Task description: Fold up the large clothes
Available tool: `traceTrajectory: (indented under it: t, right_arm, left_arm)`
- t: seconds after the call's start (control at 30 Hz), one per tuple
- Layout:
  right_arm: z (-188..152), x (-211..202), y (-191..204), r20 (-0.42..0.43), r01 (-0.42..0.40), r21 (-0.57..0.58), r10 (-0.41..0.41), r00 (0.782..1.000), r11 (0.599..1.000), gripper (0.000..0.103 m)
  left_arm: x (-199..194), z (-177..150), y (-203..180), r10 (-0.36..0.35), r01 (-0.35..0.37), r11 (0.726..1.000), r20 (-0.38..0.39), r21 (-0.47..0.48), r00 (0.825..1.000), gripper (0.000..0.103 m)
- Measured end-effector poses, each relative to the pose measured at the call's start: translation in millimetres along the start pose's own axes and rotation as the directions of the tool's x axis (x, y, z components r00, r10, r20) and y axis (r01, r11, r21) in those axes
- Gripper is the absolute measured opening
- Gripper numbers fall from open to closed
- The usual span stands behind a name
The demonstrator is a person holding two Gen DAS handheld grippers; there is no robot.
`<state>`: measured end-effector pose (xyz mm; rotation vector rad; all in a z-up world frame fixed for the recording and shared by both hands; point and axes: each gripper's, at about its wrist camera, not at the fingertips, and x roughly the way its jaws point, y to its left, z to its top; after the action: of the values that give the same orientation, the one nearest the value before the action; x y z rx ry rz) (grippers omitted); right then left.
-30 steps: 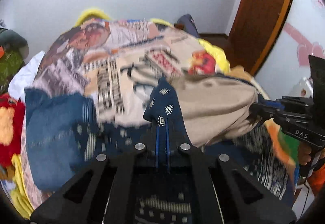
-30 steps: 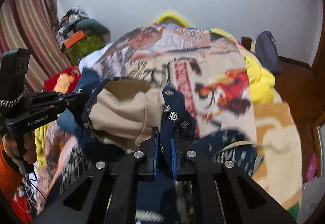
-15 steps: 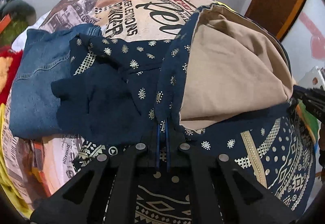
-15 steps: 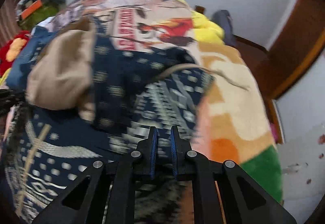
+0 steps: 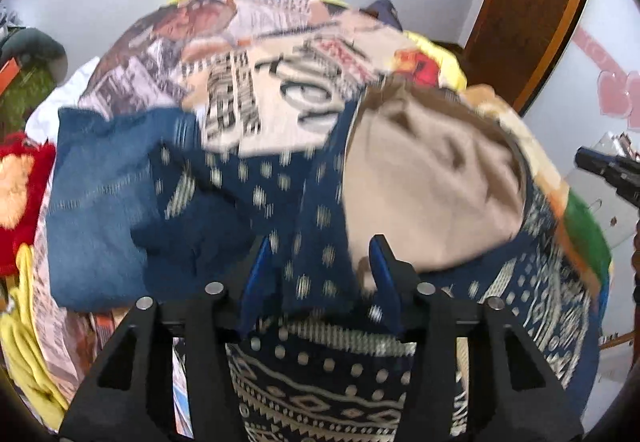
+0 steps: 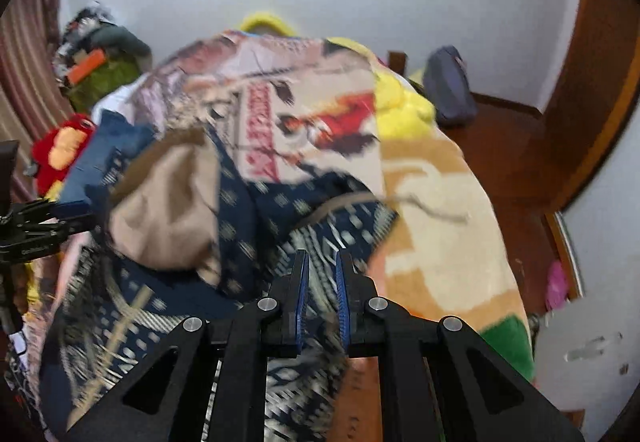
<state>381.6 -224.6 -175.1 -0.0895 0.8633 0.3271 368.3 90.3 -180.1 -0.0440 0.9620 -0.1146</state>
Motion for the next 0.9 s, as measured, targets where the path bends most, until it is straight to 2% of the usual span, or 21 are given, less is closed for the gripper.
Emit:
traceTrajectory:
  t: [0.13, 0.27, 0.47, 0.53, 0.6, 0.67, 0.73, 0.9]
  right_arm:
    - [23.2, 13.7, 13.3, 0.016, -0.062, 0.006, 0.062, 0.998, 0.998, 0.009]
    - [35.8, 37.1, 18.6, 0.005, -0.086, 0.011, 0.086, 0.996, 0.996, 0.009]
    - [42.5, 70.3, 18.0, -0.03, -0.134, 0.041, 0.135, 0.99, 0.99, 0.009]
    - [42.2, 79.7, 17.1, -0.043, -0.137, 0.041, 0.139, 0.989, 0.99, 0.009]
    - [41.8, 84.4, 16.2, -0.05, -0.134, 0.039, 0.136, 0.989, 0.99, 0.009]
    - [41.1, 86.6, 14.5, -0.057, -0.136, 0.041, 0.138, 0.989, 0.99, 0.009]
    - [39.2, 84.8, 12.2, -0.061, -0.142, 0.052, 0.145, 0.988, 0.989, 0.009]
    - [32.5, 61.2, 7.1, -0.047, -0.157, 0.069, 0.161, 0.986, 0.985, 0.009]
  left_arm:
    - [12.2, 36.6, -0.5, -0.001, 0.001, 1.0, 0.007, 0.004, 1.0, 0.057]
    - [48.4, 71.0, -9.8, -0.007, 0.008, 0.999, -0.027, 0.032, 1.0, 0.057]
    - [109.0, 103.8, -23.1, -0.029, 0.033, 0.999, -0.108, 0.04, 0.994, 0.057]
    - [119.3, 110.7, -26.9, -0.039, 0.043, 0.998, -0.11, 0.035, 0.993, 0.049]
    - [125.6, 115.2, -31.2, -0.062, 0.067, 0.997, -0.12, 0.04, 0.991, 0.016]
    - [125.5, 115.6, -38.0, -0.047, 0.056, 0.996, -0.115, 0.072, 0.992, 0.009]
    - [113.2, 113.4, -46.7, -0.031, 0.04, 0.992, -0.079, 0.116, 0.996, 0.006]
    - [40.7, 96.0, -73.1, -0.11, 0.1, 0.975, 0.04, 0.2, 0.993, 0.006]
